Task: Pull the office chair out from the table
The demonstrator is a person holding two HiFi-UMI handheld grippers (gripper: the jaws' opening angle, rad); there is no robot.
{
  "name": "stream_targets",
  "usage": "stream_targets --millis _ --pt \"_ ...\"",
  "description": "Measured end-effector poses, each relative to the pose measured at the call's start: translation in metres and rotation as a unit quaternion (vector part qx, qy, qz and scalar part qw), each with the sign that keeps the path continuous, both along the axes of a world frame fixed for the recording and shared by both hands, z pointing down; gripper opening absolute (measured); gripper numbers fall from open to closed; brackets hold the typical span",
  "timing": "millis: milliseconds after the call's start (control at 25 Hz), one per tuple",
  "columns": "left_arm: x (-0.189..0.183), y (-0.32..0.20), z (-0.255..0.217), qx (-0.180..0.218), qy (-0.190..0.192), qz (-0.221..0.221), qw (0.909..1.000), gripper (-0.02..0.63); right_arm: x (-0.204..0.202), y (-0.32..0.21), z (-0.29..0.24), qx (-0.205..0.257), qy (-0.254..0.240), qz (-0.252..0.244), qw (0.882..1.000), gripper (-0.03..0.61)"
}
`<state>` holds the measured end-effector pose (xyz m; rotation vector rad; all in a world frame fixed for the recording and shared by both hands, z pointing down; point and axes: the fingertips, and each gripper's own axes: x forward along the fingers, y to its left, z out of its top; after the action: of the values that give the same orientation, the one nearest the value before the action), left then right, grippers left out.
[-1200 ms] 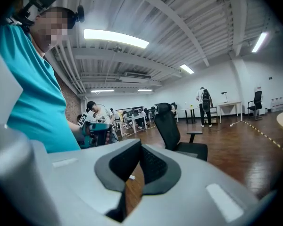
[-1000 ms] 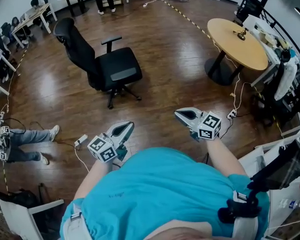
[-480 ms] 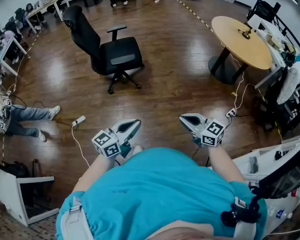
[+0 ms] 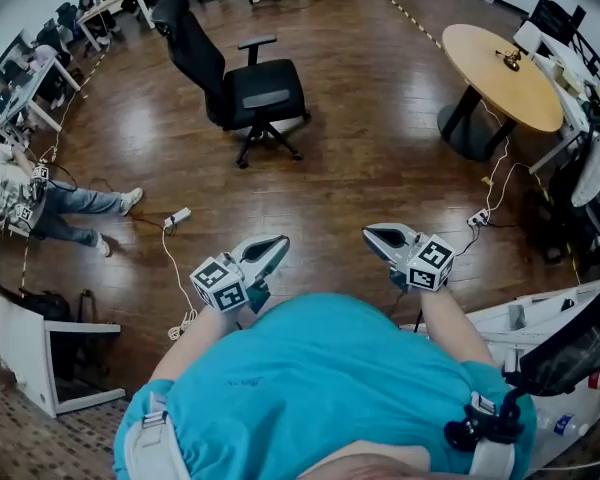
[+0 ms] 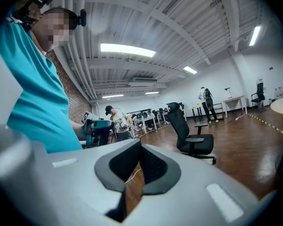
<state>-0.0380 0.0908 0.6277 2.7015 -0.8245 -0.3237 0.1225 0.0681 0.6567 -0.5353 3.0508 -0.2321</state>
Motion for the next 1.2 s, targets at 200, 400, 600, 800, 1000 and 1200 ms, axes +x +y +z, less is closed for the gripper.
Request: stream_targets --millis 200,400,600,800,1000,1200 --pt "-0.039 0.044 -0.011 0.012 0.01 -0.008 0.9998 0.0 -0.043 0.036 -0.009 0.004 0.008 -0.014 1.0 0.005" --pt "-0.13 0.087 -0.009 0.008 0.015 -0.017 0.9997 0.0 -0.13 0.073 -0.021 0.002 0.009 -0.013 1.0 0.005" --pt "-0.231 0.13 -0.006 0.001 0.02 -0.024 0.9995 0.0 -0.221 0.122 -0.018 -0.011 0.02 -0.022 1.0 0.005" --pt "-0.274 0.155 -0.016 0.001 0.036 -0.029 0.9989 0.0 -0.263 0.151 -0.025 -0.02 0.021 -0.024 0.999 0.005" --pt "-0.252 0.176 -0.021 0.026 0.02 -0.022 0.9992 0.0 -0.248 0.164 -0.036 -0.006 0.014 -0.032 0.999 0.005" --pt "-0.222 0.19 -0.028 0.024 0.029 -0.039 0.9985 0.0 -0.213 0.179 -0.047 0.009 0.016 -0.04 0.999 0.005"
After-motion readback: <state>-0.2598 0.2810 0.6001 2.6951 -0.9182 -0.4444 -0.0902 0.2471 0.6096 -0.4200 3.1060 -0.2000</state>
